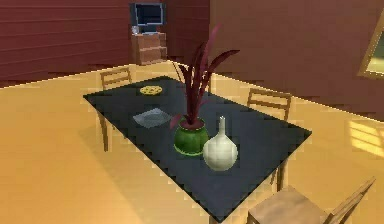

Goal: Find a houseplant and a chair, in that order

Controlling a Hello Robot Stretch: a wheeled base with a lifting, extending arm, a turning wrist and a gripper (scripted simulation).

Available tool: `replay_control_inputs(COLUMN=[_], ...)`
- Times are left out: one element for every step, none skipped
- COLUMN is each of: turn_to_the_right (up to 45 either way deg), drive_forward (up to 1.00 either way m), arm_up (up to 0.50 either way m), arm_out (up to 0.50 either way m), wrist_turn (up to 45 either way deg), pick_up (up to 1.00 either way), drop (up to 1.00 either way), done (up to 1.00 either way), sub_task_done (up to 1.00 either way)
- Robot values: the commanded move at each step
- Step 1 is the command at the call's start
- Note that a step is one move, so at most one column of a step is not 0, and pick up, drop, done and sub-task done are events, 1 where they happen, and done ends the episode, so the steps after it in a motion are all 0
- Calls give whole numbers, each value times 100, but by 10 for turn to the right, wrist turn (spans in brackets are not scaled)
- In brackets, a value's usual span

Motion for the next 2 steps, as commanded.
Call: replay_control_inputs(turn_to_the_right=[360, 0], drive_forward=[0, 0], arm_up=[0, 0], arm_out=[0, 0], wrist_turn=[0, 0], pick_up=[0, 0], drop=[0, 0], done=[0, 100], sub_task_done=[0, 0])
